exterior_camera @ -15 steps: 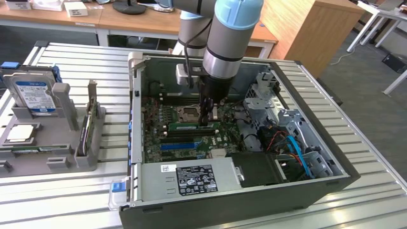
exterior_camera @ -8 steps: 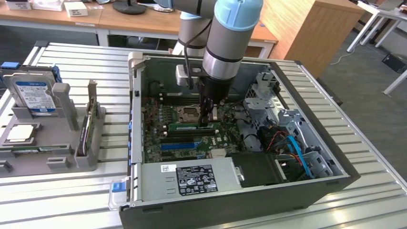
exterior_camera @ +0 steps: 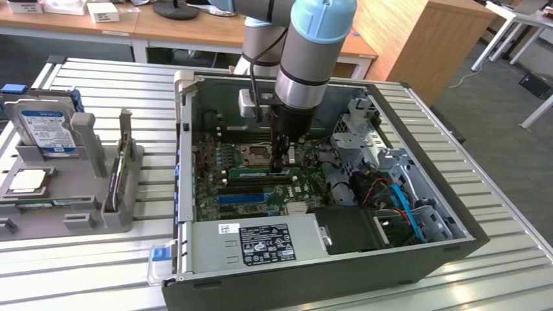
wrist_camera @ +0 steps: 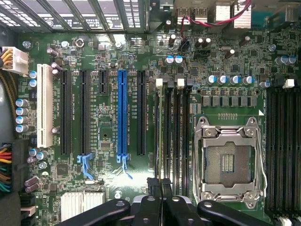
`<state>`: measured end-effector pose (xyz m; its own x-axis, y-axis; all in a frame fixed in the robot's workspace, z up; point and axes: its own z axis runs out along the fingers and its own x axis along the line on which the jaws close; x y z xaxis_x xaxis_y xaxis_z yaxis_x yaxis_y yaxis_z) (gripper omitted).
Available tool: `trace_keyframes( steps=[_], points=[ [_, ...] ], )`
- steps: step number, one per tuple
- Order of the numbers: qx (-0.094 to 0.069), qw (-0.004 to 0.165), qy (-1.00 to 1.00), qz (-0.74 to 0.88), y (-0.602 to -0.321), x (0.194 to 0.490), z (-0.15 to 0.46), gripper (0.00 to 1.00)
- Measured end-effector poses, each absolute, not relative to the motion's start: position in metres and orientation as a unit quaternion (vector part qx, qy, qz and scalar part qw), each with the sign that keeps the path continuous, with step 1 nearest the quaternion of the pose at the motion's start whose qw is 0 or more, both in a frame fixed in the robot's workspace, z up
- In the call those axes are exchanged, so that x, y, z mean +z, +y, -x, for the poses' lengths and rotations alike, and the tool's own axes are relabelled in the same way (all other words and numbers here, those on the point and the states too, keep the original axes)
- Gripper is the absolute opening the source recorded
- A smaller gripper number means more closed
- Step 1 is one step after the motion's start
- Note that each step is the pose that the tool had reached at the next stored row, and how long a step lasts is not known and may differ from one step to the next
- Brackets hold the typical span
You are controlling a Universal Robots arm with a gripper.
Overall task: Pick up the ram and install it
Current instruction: 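Insert the ram into the slot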
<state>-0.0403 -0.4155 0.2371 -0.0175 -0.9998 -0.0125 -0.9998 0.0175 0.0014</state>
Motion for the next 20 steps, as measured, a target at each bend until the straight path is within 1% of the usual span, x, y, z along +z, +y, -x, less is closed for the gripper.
trace_keyframes(
  steps=[20],
  points=[
    [0.005, 0.004, 0.713, 0.701, -0.4155, 0.2345, 0.0402, 0.12]
  ],
)
